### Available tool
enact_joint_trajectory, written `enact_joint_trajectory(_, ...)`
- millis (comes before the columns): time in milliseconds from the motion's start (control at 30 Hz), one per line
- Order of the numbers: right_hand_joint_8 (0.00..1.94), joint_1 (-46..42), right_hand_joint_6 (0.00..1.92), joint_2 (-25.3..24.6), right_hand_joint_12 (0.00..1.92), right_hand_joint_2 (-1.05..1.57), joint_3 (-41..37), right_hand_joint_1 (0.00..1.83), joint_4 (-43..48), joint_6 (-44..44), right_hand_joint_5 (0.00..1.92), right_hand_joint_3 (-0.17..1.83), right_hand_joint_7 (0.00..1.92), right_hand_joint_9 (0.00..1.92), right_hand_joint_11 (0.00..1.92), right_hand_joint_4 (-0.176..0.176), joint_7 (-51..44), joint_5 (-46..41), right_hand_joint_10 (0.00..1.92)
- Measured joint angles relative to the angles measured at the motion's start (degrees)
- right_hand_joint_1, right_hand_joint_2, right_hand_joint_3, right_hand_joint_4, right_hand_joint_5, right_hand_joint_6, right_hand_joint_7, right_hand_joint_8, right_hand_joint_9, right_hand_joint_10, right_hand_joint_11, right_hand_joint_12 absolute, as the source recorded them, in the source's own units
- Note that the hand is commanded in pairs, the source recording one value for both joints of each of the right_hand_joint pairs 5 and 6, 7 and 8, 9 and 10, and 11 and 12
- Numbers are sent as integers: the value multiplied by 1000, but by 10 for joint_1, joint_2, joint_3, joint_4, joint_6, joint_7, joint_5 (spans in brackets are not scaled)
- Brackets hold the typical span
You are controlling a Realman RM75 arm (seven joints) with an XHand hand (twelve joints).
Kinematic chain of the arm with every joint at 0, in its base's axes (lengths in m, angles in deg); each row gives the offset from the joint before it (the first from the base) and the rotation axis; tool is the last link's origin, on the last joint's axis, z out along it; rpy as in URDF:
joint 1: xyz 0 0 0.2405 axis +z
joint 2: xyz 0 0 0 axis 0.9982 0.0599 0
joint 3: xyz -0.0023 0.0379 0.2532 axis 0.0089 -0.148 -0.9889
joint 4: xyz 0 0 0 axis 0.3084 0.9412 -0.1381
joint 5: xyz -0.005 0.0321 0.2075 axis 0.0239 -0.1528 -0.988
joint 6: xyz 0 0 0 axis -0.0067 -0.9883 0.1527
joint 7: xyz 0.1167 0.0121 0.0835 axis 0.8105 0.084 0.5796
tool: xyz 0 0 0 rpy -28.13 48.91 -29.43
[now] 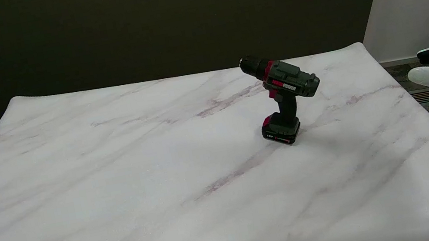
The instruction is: Pick up the power screwdriver.
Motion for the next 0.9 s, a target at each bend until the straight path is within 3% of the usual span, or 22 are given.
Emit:
enact_joint_trajectory(533,635,-1,307,-16,864,63,-14,1066,-15,0,307,434,635,639,864,-176,0,-2,639)
enact_joint_trajectory(900,604,16,306,-29,827,105,32,1071,-38,3,306,390,604,598,827,-176,0,-8,598)
